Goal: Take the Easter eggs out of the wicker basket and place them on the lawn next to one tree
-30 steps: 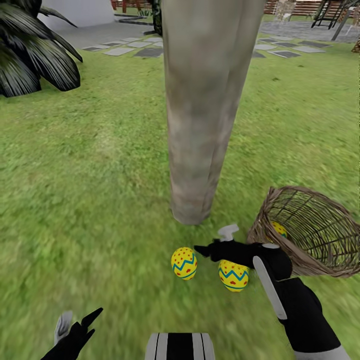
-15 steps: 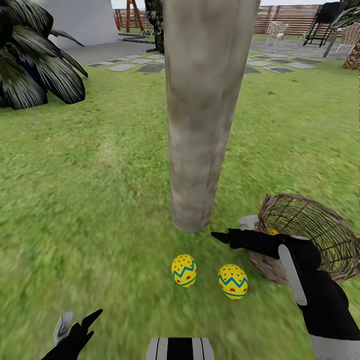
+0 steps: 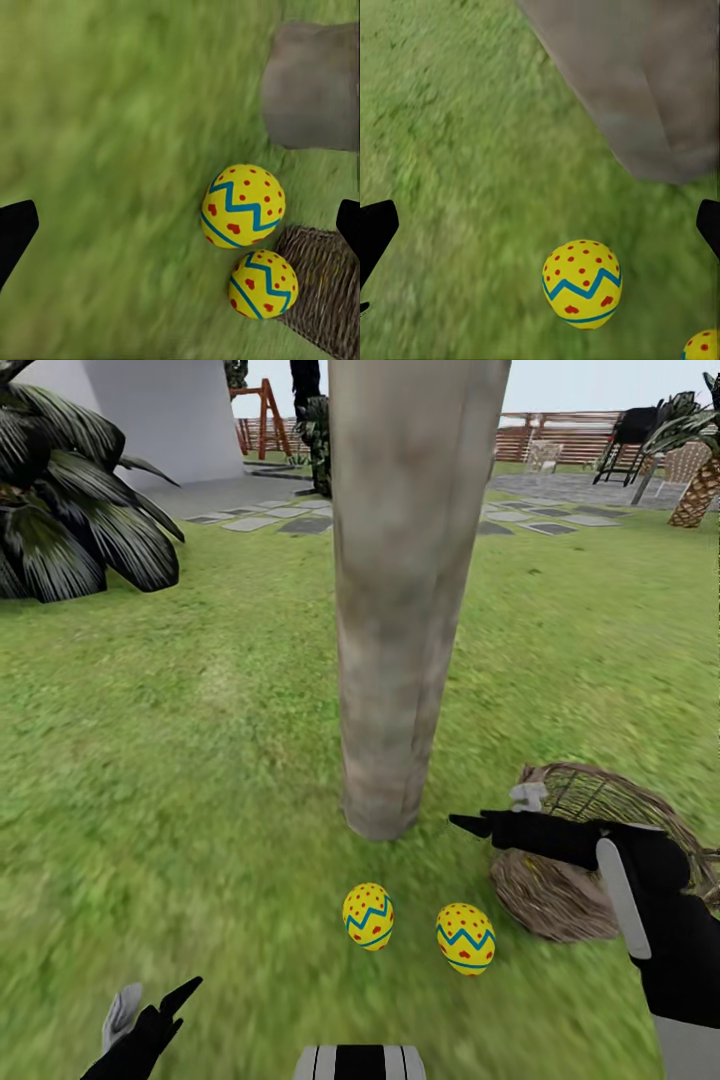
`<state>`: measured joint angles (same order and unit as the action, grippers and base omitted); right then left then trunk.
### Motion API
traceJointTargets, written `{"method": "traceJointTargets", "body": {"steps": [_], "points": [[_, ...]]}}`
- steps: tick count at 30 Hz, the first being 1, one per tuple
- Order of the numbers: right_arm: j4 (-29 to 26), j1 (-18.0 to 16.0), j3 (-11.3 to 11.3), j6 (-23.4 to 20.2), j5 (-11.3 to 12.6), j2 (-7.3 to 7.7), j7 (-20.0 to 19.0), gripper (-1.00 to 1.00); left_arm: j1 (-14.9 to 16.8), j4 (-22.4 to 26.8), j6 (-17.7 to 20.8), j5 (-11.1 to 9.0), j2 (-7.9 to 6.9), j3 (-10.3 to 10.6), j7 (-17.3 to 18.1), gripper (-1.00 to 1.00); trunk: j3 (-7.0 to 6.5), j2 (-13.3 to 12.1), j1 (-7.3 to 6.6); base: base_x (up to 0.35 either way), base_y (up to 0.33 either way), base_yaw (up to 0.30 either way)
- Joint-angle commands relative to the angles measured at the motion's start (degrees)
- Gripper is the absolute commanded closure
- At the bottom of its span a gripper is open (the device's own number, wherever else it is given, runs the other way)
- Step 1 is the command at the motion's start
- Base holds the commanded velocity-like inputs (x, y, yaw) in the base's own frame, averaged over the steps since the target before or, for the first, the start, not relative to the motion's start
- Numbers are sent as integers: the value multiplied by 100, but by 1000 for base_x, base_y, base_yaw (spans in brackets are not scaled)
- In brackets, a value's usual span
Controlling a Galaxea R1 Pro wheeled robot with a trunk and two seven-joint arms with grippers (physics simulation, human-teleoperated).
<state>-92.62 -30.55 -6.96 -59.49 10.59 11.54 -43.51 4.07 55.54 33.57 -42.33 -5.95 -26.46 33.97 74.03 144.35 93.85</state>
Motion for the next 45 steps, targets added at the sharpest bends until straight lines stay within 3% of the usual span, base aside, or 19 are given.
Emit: {"method": "traceJointTargets", "body": {"steps": [1,12,18,21,24,31,37,45], "points": [[-1,-3,-40,-34,13,1,-10,-100,-22,50,30,-24,18,-9,3,-100,-19,0,-3,0,0,0],[0,-3,-396,1,-20,6,57,-100,-136,271,-28,15,96,0,-54,-100,-263,-15,-32,0,0,0],[4,-10,-608,1,-58,6,425,-100,-139,396,-39,195,167,40,-771,-100,-395,-23,-47,0,0,0],[6,-3,-647,5,-63,7,1117,-100,-138,811,-42,229,319,50,-1653,-100,-462,-27,-55,0,0,0],[5,17,-661,6,-65,-10,1542,-100,-116,1160,-6,234,411,119,-2262,-100,-528,-31,-63,0,0,0],[7,67,-619,-33,-112,-21,1879,-100,83,1798,486,245,366,300,-3136,-100,-683,-40,-81,0,0,0],[12,67,-608,-51,-341,-53,2359,-100,-3,2323,729,238,430,377,-3656,-100,-816,-48,-96,0,0,0],[23,67,-603,-51,-417,-76,2575,-100,-123,2193,642,262,487,478,-3894,-100,-994,-59,-117,0,0,0]]}}
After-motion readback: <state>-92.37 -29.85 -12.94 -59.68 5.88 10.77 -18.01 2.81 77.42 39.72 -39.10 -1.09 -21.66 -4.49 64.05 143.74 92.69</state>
